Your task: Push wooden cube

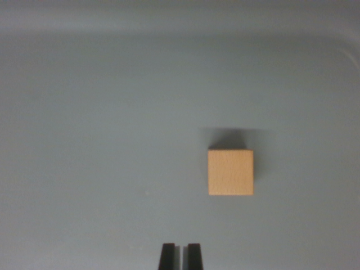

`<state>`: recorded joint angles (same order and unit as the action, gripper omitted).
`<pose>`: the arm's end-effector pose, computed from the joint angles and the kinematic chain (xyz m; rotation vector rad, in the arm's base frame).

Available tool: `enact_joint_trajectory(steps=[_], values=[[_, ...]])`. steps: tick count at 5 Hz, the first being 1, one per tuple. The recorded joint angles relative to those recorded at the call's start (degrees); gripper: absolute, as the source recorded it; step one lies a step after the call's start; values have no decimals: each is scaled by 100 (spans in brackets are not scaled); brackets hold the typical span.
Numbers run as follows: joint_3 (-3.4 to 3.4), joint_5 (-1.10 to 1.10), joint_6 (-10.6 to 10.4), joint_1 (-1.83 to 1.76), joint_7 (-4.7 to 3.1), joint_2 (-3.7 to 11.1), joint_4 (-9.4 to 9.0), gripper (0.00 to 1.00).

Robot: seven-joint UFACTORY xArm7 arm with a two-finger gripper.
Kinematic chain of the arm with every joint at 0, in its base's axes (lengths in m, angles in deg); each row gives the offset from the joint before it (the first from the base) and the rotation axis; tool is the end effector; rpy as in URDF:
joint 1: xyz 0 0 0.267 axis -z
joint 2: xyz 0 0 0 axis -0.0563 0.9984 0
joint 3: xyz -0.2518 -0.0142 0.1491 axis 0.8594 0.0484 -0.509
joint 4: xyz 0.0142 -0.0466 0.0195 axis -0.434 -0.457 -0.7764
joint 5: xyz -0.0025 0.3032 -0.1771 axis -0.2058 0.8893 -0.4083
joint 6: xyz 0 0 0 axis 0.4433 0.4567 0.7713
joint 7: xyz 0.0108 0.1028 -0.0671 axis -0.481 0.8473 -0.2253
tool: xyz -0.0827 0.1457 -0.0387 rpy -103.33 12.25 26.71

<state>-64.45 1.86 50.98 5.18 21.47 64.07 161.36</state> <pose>0.5049 -0.0071 0.2484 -3.1015 -0.0238 -0.0240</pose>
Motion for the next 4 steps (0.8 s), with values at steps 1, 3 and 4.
enact_joint_trajectory(steps=[1,3,4], values=[[18,17,-270,16,-61,84,-194,0],[36,34,-543,33,-123,168,-391,0],[36,34,-543,33,-123,168,-391,0]])
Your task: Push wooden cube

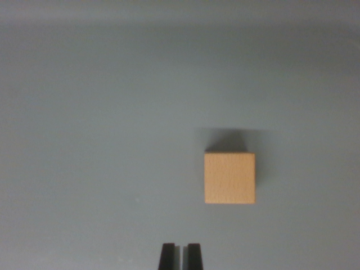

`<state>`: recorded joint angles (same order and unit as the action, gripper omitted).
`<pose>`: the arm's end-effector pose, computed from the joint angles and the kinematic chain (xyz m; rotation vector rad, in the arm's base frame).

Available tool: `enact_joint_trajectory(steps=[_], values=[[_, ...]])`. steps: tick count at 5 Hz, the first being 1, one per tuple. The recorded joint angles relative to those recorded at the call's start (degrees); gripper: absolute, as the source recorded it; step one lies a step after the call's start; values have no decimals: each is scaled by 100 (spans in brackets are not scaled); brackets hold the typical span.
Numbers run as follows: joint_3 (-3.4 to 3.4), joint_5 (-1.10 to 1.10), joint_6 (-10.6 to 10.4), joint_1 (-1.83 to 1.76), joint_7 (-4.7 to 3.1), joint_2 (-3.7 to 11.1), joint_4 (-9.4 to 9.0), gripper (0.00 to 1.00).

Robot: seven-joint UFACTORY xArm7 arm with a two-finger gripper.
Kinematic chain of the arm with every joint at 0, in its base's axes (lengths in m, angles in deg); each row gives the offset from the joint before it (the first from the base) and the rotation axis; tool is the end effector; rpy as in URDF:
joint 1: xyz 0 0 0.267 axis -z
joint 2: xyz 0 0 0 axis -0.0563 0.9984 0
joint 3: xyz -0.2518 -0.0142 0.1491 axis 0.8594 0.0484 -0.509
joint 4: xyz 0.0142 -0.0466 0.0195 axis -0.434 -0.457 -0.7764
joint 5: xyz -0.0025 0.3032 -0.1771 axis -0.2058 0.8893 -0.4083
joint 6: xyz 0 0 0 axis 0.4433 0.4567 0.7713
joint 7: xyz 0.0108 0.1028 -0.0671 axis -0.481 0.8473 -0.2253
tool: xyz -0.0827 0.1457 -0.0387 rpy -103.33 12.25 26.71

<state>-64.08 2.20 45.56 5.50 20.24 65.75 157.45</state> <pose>0.5070 -0.0127 0.2121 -3.0984 -0.0286 -0.0207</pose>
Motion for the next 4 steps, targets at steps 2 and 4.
enact_joint_trajectory(steps=[2,4], values=[[17,16,-258,16,-58,80,-186,0],[35,33,-528,32,-120,164,-380,0]])
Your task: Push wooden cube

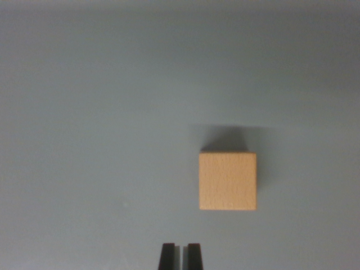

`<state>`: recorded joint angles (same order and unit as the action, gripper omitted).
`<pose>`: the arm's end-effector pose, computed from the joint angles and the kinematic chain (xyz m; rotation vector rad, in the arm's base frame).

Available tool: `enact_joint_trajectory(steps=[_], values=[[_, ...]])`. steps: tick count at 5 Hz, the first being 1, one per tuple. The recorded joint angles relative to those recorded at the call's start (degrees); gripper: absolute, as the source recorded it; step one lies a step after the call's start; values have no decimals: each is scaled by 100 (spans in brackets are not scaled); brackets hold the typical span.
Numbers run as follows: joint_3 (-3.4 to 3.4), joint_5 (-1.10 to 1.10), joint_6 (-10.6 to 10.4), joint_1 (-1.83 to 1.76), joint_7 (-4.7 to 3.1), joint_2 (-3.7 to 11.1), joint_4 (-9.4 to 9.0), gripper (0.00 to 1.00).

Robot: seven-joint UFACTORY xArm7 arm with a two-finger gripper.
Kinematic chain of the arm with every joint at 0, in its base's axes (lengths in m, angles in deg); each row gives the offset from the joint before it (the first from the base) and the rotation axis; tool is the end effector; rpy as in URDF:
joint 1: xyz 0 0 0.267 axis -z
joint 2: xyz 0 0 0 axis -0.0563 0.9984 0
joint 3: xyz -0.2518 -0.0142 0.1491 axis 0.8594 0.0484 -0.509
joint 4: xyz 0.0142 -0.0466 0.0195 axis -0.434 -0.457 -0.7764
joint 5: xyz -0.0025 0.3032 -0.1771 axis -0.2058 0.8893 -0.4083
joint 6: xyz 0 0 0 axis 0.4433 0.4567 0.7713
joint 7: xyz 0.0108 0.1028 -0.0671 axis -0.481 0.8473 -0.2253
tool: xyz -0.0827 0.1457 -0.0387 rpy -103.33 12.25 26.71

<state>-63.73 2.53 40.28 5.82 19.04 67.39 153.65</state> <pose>0.5058 -0.0185 0.1771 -3.0965 -0.0322 -0.0178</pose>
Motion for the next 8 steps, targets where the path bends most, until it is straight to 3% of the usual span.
enact_joint_trajectory(steps=[1,2,3,4,5,6,7,8], values=[[18,17,-268,16,-61,83,-193,0],[18,17,-268,16,-61,83,-193,0],[35,33,-525,32,-119,163,-378,0],[35,33,-525,32,-119,163,-378,0],[52,49,-781,47,-177,242,-562,0],[52,49,-781,47,-177,242,-562,0],[68,64,-1024,62,-232,318,-737,0],[68,64,-1024,62,-232,318,-737,0]])
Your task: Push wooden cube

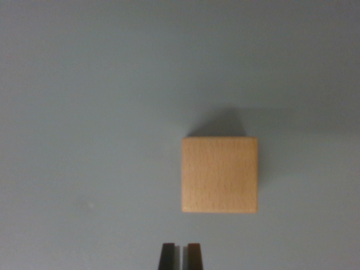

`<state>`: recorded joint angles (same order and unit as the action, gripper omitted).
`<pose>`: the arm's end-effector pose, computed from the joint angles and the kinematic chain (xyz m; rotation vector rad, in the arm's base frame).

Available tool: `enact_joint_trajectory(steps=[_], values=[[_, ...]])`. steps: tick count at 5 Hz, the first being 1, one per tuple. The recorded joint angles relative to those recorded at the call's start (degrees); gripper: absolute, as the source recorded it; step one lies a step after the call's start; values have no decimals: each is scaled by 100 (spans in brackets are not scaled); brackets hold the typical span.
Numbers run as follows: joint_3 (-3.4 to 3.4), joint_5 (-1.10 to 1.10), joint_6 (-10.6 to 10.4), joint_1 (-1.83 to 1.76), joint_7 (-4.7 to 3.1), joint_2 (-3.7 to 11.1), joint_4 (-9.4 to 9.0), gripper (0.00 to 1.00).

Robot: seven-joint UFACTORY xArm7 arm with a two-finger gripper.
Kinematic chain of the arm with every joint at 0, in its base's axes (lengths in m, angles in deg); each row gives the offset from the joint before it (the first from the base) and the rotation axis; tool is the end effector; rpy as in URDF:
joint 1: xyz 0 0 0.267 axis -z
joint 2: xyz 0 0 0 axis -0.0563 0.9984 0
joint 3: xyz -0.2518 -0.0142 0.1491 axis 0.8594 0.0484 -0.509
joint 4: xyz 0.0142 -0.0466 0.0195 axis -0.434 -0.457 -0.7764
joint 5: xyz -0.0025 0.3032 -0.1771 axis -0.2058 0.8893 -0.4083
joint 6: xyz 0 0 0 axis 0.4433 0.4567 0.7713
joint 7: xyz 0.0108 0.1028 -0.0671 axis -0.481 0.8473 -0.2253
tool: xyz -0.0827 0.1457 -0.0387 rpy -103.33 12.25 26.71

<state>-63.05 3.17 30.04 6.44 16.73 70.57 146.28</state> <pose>0.4946 -0.0299 0.1115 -3.0966 -0.0362 -0.0117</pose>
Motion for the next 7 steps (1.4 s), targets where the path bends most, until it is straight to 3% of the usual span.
enact_joint_trajectory(steps=[1,2,3,4,5,6,7], values=[[15,14,-231,14,-52,72,-166,0],[15,14,-231,14,-52,72,-166,0],[29,27,-437,26,-99,136,-314,0],[29,27,-437,26,-99,136,-314,0],[43,40,-637,38,-144,198,-459,0],[43,40,-637,38,-144,198,-459,0],[55,51,-822,49,-186,255,-592,0]])
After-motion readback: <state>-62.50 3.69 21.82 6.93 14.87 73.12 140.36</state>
